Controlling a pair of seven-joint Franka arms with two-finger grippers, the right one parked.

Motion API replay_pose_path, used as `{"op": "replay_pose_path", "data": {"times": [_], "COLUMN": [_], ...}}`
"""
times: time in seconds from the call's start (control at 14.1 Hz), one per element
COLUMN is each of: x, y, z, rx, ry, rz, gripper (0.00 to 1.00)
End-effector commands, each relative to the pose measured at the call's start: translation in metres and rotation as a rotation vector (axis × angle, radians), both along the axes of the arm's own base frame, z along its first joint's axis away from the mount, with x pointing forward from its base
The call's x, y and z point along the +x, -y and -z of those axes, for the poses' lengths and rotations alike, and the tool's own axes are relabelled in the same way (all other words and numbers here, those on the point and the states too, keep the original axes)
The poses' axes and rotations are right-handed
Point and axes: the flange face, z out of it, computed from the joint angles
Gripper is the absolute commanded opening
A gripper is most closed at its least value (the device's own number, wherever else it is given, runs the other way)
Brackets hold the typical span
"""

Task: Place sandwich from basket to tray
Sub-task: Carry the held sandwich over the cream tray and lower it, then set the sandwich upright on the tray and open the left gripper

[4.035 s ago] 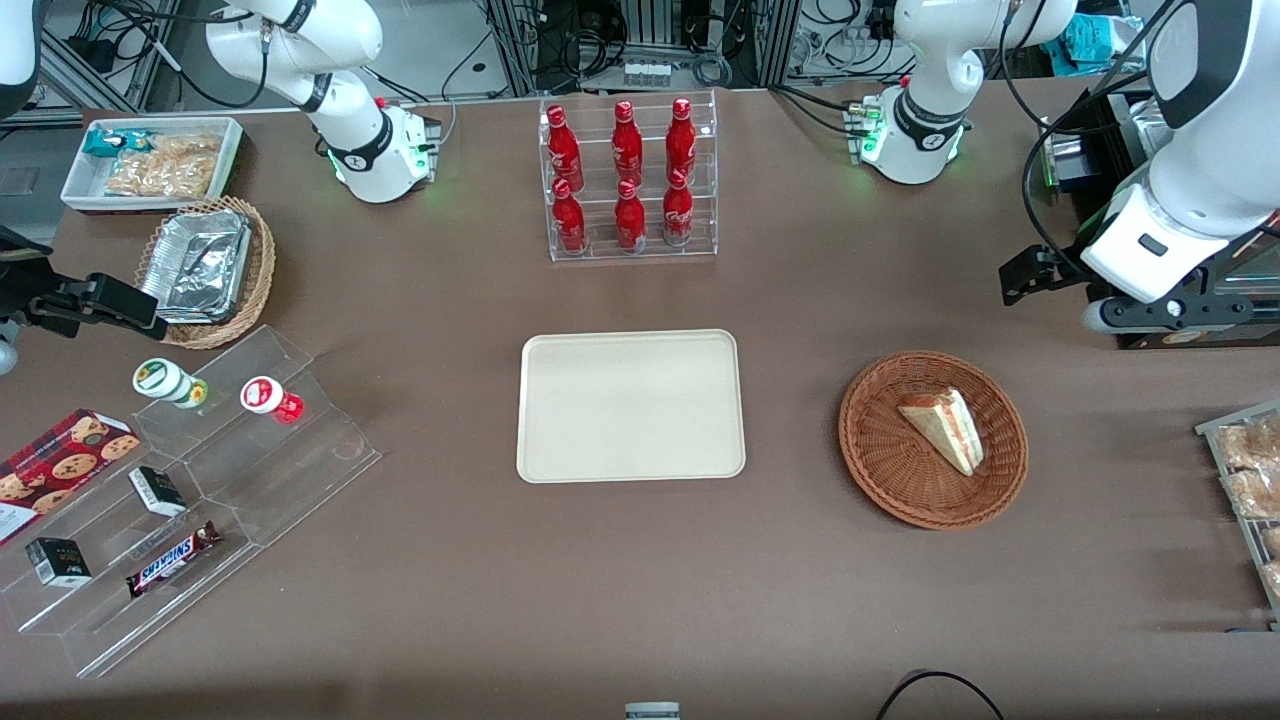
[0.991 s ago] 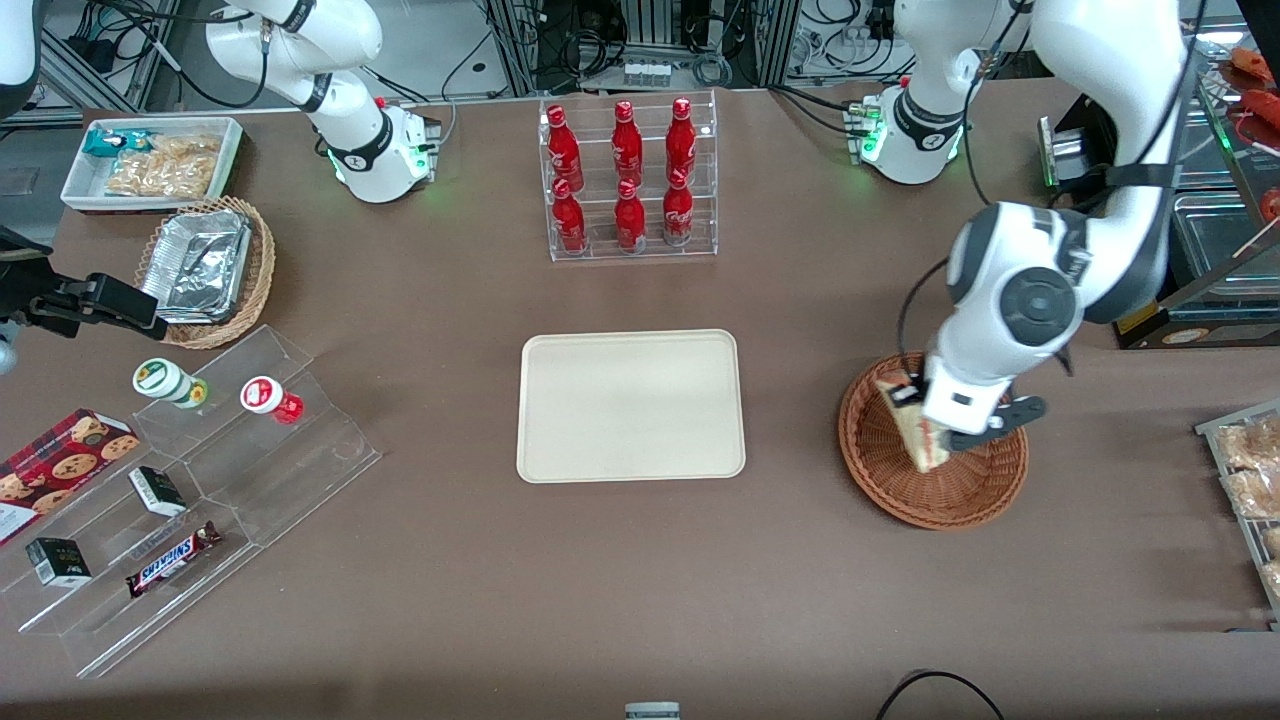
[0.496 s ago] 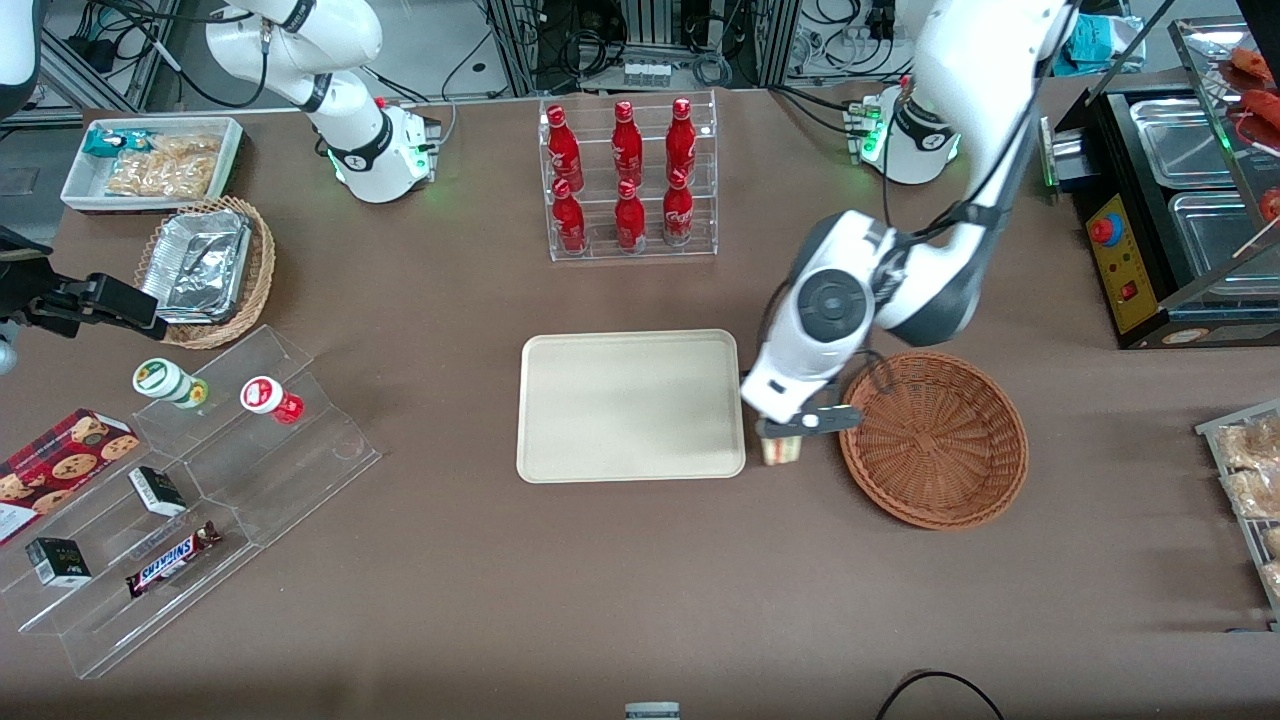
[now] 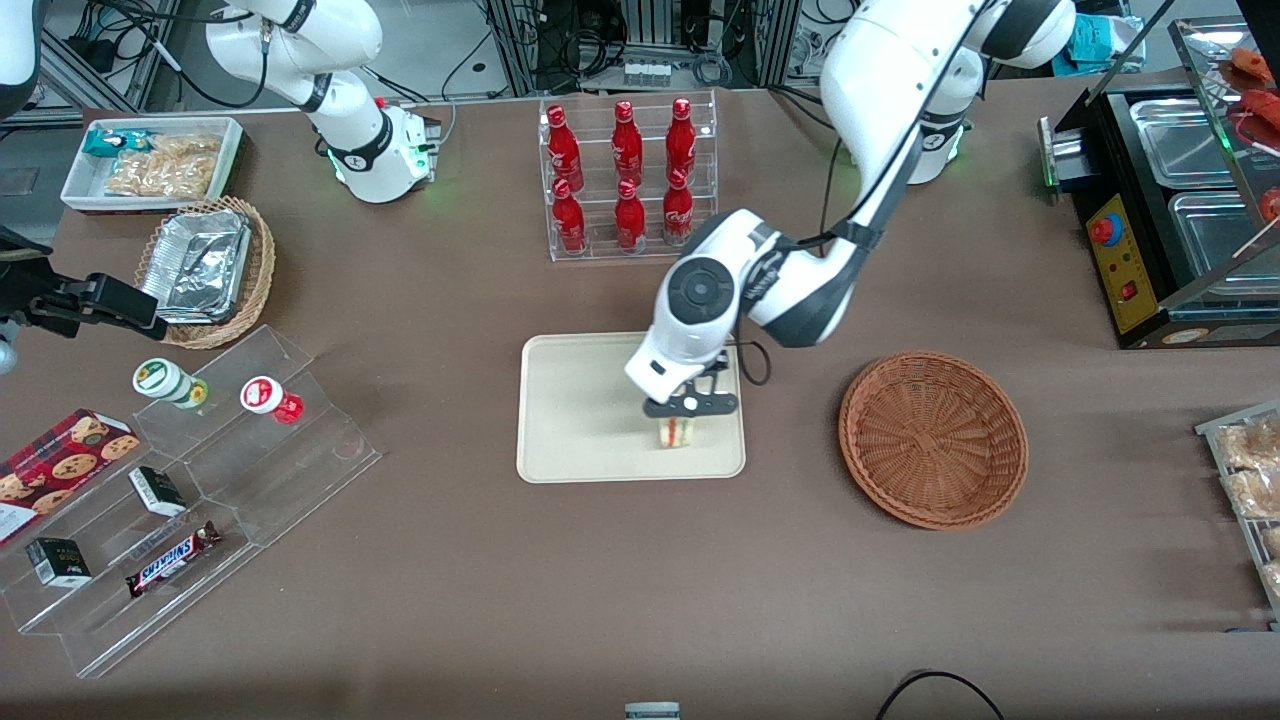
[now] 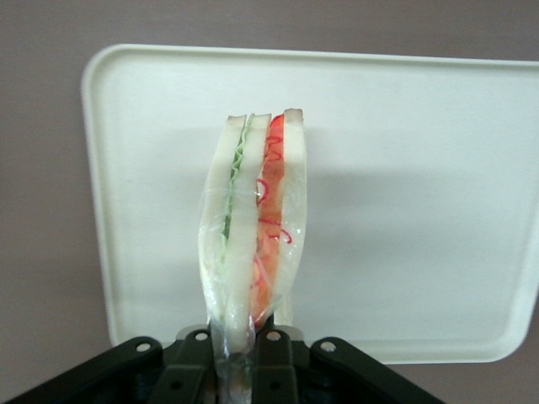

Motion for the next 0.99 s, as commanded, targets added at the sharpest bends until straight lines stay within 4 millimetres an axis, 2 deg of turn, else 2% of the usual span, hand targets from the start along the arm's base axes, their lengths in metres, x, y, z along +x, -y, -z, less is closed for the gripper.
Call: {"op": "replay_pose_path", "data": {"times": [0.0, 0.14, 0.35, 0.42, 0.57, 0.71, 0.92], "x": [-0.018, -0.03, -0.03, -0.03, -0.029, -0.027, -0.021], "y": [0.035, 0.047, 0.05, 0.05, 0.05, 0.051, 0.052], "z": [0.02, 0.031, 0.036, 0.037, 0.036, 0.032, 0.038], "rx": [-0.022, -0.015, -0.023, -0.021, -0.022, -0.028, -0.029], "ry": [0.019, 0.022, 0.03, 0.028, 0.029, 0.036, 0.039], "rz": [0.0, -0.007, -0.014, -0.026, -0.043, -0.068, -0.074], "gripper": [0.08, 0.08, 0.09, 0.11, 0.23, 0.23, 0.23]}}
